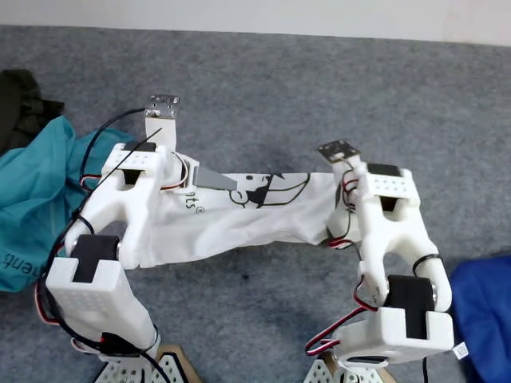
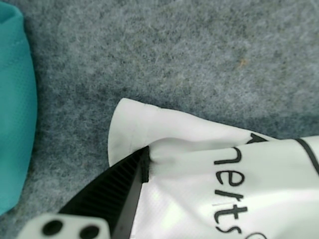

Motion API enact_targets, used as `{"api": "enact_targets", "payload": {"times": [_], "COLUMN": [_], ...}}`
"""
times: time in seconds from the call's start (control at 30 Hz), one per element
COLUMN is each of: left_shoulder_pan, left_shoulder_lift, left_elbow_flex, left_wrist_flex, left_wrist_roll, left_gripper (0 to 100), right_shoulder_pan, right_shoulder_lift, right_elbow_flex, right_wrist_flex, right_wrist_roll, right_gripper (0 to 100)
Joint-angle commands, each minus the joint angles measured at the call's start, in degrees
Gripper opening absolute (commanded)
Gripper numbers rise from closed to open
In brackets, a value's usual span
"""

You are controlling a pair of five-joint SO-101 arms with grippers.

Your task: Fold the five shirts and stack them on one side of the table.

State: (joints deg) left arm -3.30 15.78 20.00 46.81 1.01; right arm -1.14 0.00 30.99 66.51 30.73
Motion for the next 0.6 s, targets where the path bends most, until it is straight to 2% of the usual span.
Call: {"api": "enact_targets", "payload": {"times": [0.0,0.2,0.57], "left_shoulder_pan": [0.13,0.13,0.13], "left_shoulder_lift": [-0.75,-0.75,-0.75], "left_elbow_flex": [0.13,0.13,0.13], "left_wrist_flex": [-1.32,-1.32,-1.41], "left_wrist_roll": [-0.18,-0.18,-0.18], "left_gripper": [60,60,60], "right_shoulder_pan": [-2.68,-3.47,-7.25], "right_shoulder_lift": [-1.98,-1.98,-1.54], "right_elbow_flex": [-3.03,-3.30,-12.26], "right_wrist_flex": [0.75,0.57,2.24], "right_wrist_roll": [0.44,-1.14,-5.36], "right_gripper": [0.5,0.5,0.5]}}
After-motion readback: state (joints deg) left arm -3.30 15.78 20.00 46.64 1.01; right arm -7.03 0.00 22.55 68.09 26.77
